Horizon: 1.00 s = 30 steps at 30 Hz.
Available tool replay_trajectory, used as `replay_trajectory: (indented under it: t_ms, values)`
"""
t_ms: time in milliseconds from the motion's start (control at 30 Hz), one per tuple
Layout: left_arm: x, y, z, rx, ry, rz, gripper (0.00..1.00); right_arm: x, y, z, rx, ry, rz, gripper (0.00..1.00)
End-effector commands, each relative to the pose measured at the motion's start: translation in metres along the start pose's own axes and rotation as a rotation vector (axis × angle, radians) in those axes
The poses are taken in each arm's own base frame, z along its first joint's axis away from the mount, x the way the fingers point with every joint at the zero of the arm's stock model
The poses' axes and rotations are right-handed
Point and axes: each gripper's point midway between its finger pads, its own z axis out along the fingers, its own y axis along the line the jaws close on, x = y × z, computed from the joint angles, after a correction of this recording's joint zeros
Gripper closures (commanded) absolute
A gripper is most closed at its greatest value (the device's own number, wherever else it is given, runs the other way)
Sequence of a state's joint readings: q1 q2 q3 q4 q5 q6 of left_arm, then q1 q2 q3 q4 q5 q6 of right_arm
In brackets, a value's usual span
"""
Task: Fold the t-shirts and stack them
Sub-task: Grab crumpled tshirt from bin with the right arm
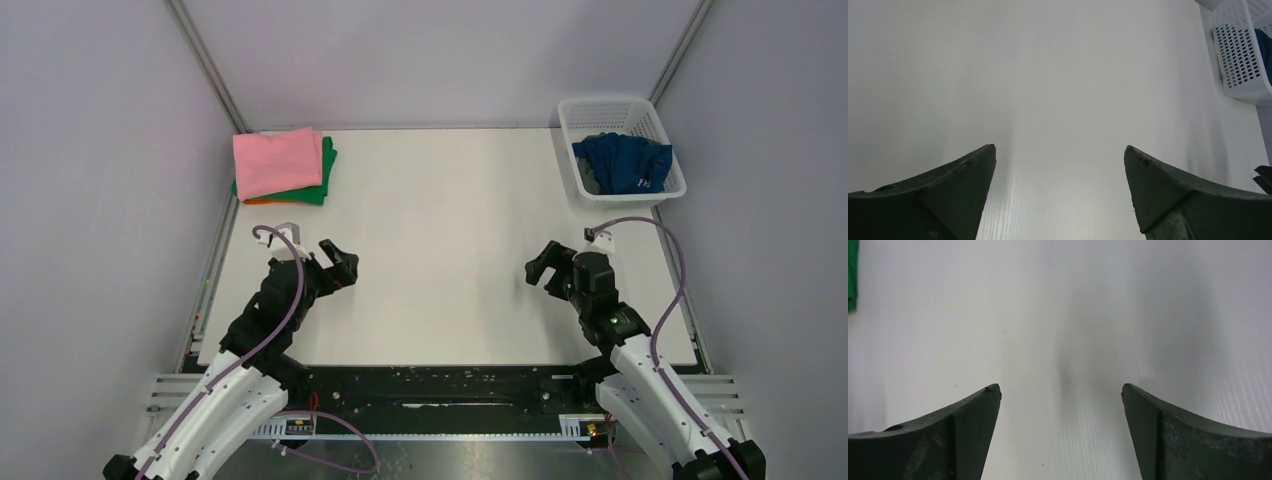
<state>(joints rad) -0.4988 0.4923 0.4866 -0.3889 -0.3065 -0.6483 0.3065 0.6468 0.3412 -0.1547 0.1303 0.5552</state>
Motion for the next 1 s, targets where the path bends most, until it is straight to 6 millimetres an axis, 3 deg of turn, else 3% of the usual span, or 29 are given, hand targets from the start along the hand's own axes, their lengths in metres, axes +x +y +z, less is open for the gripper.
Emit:
replay_trajectory:
  t_ms: [0, 133, 200, 233, 333, 400, 500, 667, 833, 967]
  values:
    - [-0.017, -0.014, 0.002, 0.032, -0.044, -0.034, 0.01, -0.06, 0.038, -0.014, -0.061, -0.101, 0.033, 0.01]
    - [-0.014, -0.012, 0.005, 0.018, -0.034, -0.029, 0.01, -0.11, 0.061, -0.015, -0.022, -0.137, 0.016, 0.01]
    - [-0.014, -0.009, 0.004, 0.002, -0.034, -0.028, 0.01, -0.137, 0.055, -0.005, 0.088, -0.148, -0.005, 0.01]
    - [-0.013, -0.008, 0.004, -0.002, -0.036, -0.029, 0.01, -0.16, 0.055, -0.003, 0.122, -0.172, 0.008, 0.01]
    - [-0.014, -0.006, 0.003, -0.005, -0.042, -0.03, 0.01, -0.198, 0.036, 0.024, 0.176, -0.128, 0.111, 0.01]
    - [-0.014, -0.005, 0.003, -0.011, -0.04, -0.029, 0.01, -0.225, 0.014, 0.041, 0.262, -0.108, 0.145, 0.01]
    - [-0.013, -0.002, 0.004, -0.029, -0.036, -0.023, 0.01, -0.268, -0.034, 0.061, 0.442, -0.113, 0.152, 0.01]
    - [-0.015, 0.003, 0.006, -0.07, -0.036, -0.01, 0.01, -0.319, -0.098, 0.095, 0.657, -0.116, 0.046, 0.01]
    - [-0.017, 0.005, 0.009, -0.098, -0.032, 0.005, 0.01, -0.342, -0.164, 0.123, 0.885, -0.053, -0.146, 0.01]
    - [-0.018, 0.006, 0.014, -0.117, -0.032, 0.016, 0.01, -0.332, -0.199, 0.157, 0.919, 0.058, -0.259, 0.01]
